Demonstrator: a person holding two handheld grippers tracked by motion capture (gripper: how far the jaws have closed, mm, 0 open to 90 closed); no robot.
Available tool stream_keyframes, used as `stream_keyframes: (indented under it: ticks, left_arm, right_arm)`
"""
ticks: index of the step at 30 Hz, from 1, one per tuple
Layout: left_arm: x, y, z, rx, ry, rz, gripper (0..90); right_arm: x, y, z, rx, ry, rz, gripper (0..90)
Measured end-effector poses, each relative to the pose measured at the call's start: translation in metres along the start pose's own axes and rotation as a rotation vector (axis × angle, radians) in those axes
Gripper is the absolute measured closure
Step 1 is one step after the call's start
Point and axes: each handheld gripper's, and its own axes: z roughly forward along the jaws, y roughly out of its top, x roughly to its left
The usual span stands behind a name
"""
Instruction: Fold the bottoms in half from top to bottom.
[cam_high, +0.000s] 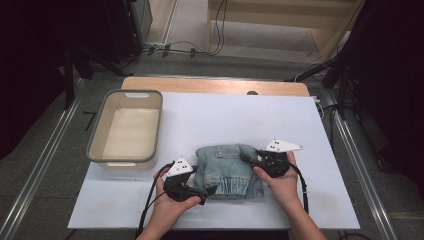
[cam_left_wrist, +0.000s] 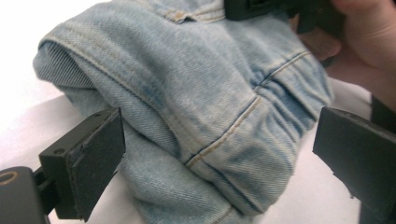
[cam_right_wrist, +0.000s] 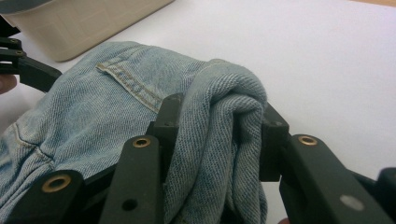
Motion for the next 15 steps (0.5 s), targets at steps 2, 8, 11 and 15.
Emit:
stream_keyframes:
  ticks: [2,8,11,15]
  left_arm:
    - [0.001,-0.001,0.001,0.003,0.014,-0.008,1.1]
    - [0.002,-0.003,0.006,0.035,0.056,-0.027,1.2]
    - [0.003,-0.004,0.009,0.053,0.066,-0.046,1.1]
    - [0.004,-0.005,0.011,0.076,0.088,-0.068,1.1]
  right_arm:
    - [0.001,0.0,-0.001,-0.004,-0.002,-0.003,59.9]
    - [0.002,-0.001,-0.004,-0.013,-0.01,-0.022,59.8]
    - [0.003,-0.001,-0.006,-0.018,-0.014,-0.026,59.8]
    - [0.004,-0.001,-0.007,-0.021,-0.019,-0.034,59.8]
